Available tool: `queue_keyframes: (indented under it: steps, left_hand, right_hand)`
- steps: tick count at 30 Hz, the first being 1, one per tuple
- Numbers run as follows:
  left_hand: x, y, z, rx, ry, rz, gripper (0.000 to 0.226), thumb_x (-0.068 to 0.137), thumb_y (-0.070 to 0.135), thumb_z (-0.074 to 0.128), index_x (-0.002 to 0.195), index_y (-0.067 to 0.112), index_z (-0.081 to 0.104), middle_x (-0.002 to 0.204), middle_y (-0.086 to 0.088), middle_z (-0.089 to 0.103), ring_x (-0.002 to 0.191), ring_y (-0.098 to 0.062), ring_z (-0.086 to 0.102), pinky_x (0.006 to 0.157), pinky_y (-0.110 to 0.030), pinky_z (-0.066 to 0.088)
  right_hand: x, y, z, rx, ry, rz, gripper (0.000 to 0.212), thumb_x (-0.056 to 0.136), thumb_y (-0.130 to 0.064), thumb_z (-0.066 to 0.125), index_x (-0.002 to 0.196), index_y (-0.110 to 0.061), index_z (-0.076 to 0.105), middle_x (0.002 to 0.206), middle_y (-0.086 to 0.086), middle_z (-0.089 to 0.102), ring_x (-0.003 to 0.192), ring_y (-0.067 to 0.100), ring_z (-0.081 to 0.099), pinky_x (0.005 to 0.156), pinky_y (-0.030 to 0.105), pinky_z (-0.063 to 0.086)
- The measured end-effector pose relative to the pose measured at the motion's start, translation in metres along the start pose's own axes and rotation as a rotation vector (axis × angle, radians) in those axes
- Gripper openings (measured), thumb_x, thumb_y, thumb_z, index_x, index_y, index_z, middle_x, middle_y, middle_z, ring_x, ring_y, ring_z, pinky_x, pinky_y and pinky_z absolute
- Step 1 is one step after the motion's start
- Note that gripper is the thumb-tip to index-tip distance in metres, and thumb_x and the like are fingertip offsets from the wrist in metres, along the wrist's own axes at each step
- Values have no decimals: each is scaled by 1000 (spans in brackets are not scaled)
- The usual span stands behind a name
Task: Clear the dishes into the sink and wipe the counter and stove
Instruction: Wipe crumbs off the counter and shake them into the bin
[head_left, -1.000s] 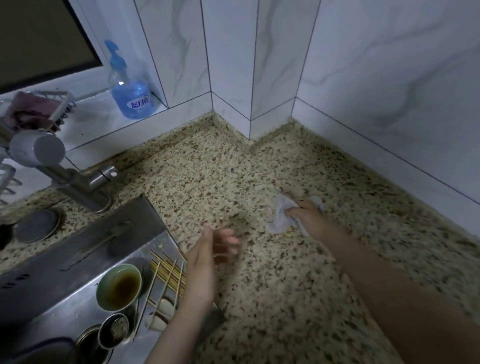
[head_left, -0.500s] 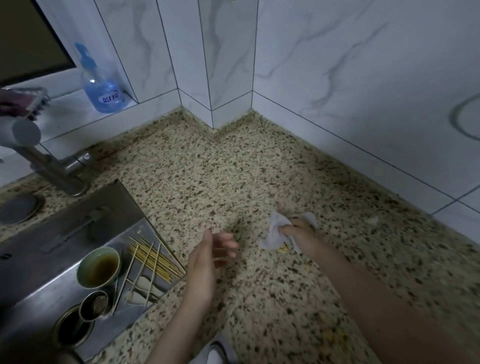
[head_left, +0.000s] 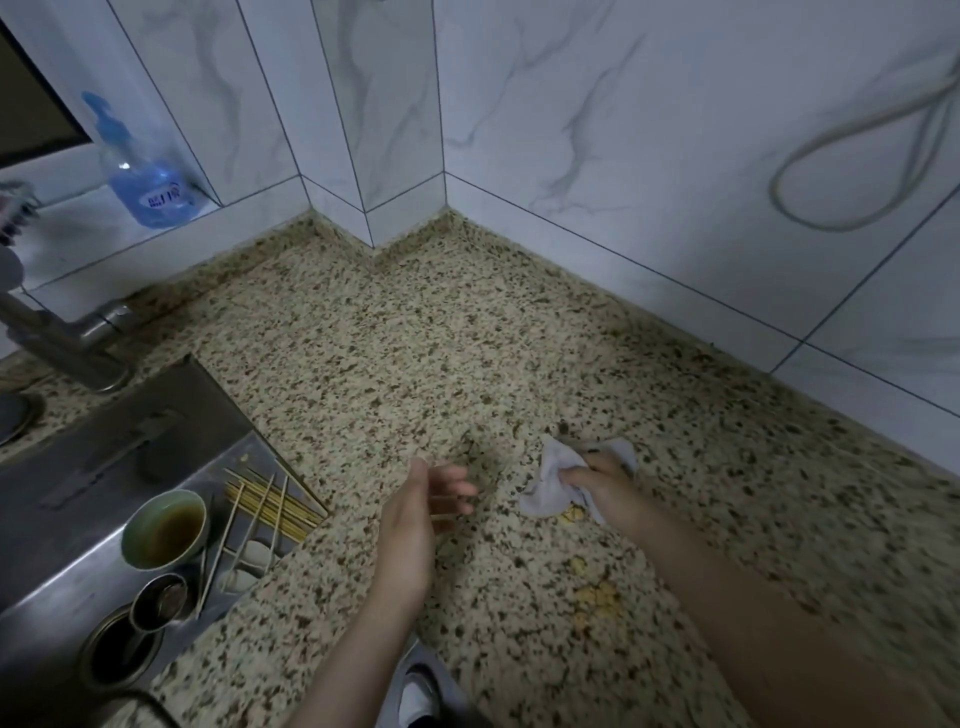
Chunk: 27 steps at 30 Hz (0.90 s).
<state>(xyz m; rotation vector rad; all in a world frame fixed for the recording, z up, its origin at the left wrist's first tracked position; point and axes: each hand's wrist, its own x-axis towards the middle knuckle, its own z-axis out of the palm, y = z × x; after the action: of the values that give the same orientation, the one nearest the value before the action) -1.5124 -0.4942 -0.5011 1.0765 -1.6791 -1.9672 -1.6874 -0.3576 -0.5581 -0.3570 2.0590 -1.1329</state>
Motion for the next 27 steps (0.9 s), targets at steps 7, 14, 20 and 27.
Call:
queue_keyframes:
  steps: [7, 14, 20, 27]
  left_hand:
    - [-8, 0, 14, 18, -29, -14, 59, 99, 44, 20, 91, 9, 68, 77, -4, 71, 68, -18, 63, 63, -30, 47]
    - [-13, -3, 16, 29, -35, 3, 58, 99, 43, 20, 89, 12, 68, 76, -3, 72, 68, -18, 63, 66, -31, 48]
    - [-23, -6, 20, 31, -39, -9, 58, 97, 46, 23, 88, 11, 68, 75, -3, 72, 70, -22, 63, 68, -35, 48]
    - [-27, 10, 20, 66, -65, 25, 57, 100, 41, 20, 92, 9, 67, 77, -3, 71, 68, -17, 64, 67, -32, 49]
  right_hand:
    - [-30, 19, -9, 27, -35, -49, 38, 89, -16, 54, 56, 0, 42, 42, 2, 30, 42, 17, 30, 53, 25, 26]
    - [-60, 28, -2, 91, -6, -25, 44, 94, -24, 52, 51, -19, 47, 52, 9, 35, 50, 18, 39, 63, 30, 27]
    - [-74, 28, 6, 107, 62, 7, 36, 98, -33, 44, 69, -23, 63, 67, 3, 58, 72, 23, 55, 72, 33, 43]
    - [-82, 22, -20, 525, 206, 131, 37, 97, -33, 45, 128, -14, 52, 123, 5, 55, 105, 18, 53, 83, 29, 42]
